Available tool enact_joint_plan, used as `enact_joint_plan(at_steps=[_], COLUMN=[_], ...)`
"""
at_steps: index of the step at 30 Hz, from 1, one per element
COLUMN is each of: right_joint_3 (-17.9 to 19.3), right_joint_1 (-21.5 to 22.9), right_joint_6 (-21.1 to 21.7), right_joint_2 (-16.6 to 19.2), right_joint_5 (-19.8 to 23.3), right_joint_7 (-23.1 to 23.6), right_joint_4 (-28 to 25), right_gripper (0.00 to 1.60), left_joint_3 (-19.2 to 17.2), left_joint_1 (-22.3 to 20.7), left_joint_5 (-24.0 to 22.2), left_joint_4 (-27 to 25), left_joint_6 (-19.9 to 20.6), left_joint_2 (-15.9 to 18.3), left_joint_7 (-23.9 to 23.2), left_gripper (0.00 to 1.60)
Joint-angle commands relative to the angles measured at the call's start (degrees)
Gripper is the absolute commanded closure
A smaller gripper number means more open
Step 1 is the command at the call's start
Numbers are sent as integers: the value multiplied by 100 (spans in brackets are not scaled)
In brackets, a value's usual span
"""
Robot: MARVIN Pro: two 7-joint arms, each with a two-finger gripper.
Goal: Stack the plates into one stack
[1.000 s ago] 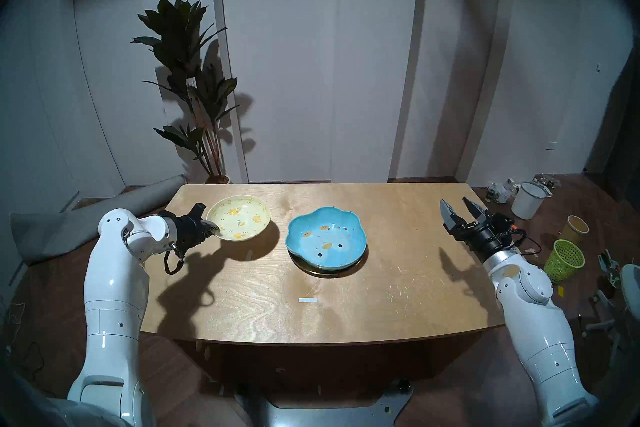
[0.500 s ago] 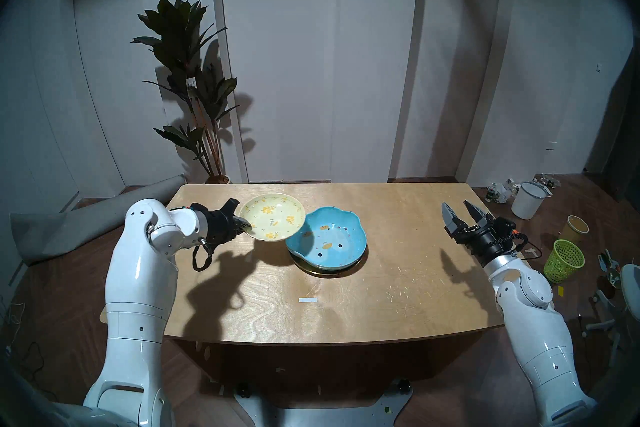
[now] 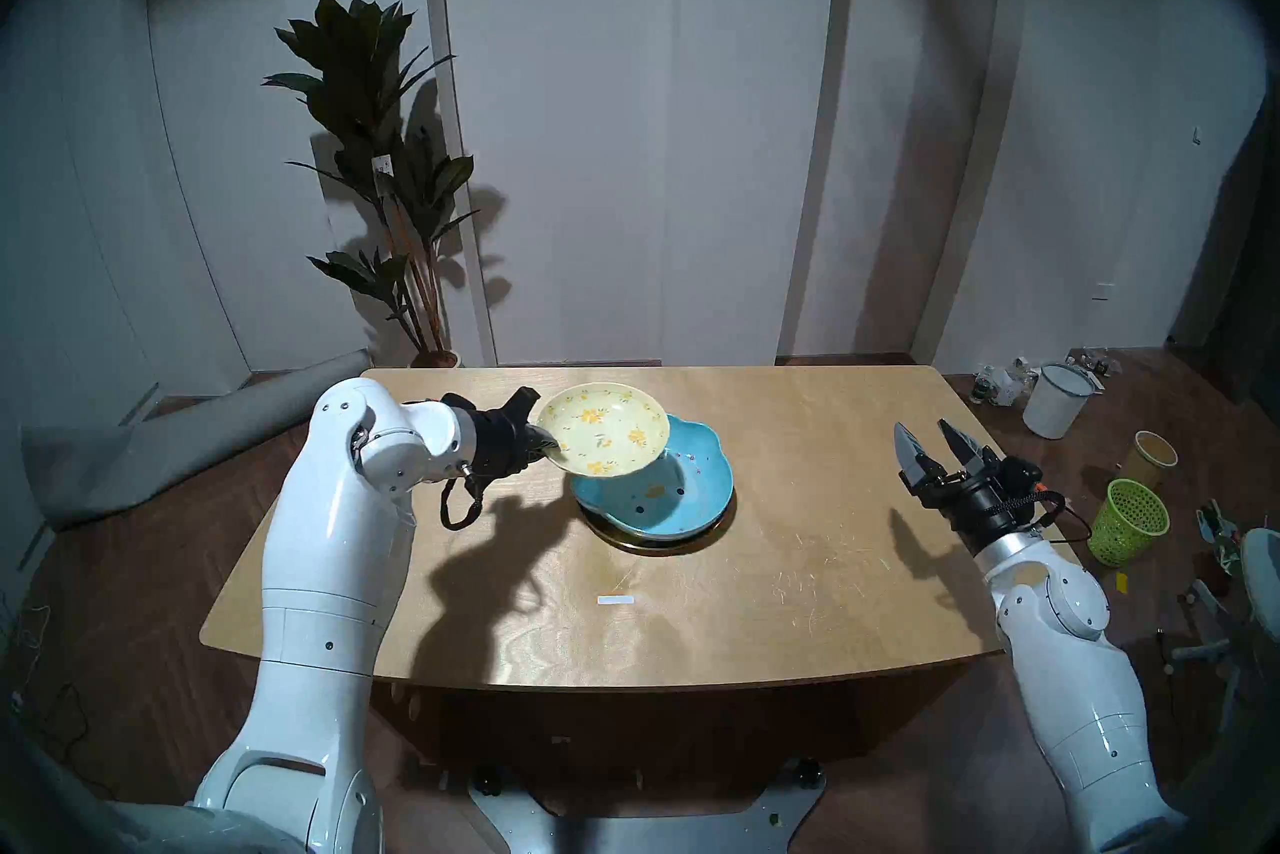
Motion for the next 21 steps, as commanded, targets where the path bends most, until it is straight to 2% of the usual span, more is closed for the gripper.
enact_joint_plan(at_steps=[1, 21], right_joint_3=[127, 197], right_joint_1=[-68, -208], right_joint_6=[-111, -87], right_joint_2=[17, -16], right_joint_5=[29, -5], right_joint_7=[26, -1], right_joint_4=[-221, -389], right_gripper=[0, 0], left_joint_3=[154, 517], left_joint_1=[-298, -219], left_joint_5=[54, 497], left_joint_4=[-9, 260], left_joint_6=[-66, -144], left_joint_2=[-141, -276], left_joint_7=[-14, -268], left_gripper=[160, 160])
